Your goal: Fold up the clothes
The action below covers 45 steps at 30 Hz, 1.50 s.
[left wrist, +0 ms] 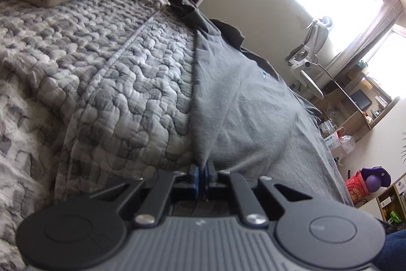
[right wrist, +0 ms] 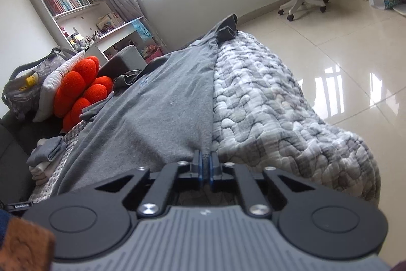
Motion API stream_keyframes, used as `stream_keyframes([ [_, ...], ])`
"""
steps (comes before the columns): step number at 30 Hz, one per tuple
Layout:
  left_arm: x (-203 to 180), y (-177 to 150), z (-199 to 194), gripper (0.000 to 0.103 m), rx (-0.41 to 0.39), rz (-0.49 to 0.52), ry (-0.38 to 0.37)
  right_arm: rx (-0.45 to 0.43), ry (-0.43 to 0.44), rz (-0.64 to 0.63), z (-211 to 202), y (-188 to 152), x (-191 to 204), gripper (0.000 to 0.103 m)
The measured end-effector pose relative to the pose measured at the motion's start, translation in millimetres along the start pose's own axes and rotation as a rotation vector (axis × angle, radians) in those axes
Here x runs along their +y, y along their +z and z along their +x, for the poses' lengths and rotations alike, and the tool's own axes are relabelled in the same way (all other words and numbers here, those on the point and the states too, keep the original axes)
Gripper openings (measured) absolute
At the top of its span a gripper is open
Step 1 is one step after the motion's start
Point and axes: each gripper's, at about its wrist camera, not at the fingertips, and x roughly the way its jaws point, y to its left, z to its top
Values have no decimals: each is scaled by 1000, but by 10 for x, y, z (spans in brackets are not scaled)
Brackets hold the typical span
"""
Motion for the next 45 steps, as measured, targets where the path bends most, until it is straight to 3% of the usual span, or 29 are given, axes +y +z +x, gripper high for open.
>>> stream_keyframes([
  [9, -158, 39, -562, 4, -75, 61, -25, -126, 81, -161, -510, 160, 426, 6],
  [13, -182, -67, -625, 4, -63, 129, 31, -129, 71, -215, -659, 164, 464, 6],
  [17, -114, -136, -435, 5, 4, 145, 82, 1, -30, -258, -341, 3, 350, 7],
  [20, -74, -107, -450, 6, -6, 159, 123, 62, -66, -275, -170, -98, 272, 9],
  [26, -23, 47, -491, 22, -46, 180, 190, 9, -120, -274, -141, 9, 170, 12],
  [30, -119, 164, -382, 30, -52, 205, 173, -26, -103, -257, -61, 184, 163, 13],
  [39, -403, 423, -20, 31, -49, 239, 142, 28, -61, -293, 486, 449, 425, 13],
  [45, -454, 667, 186, 31, -42, 214, 164, 53, -33, -313, 765, 613, 594, 13],
])
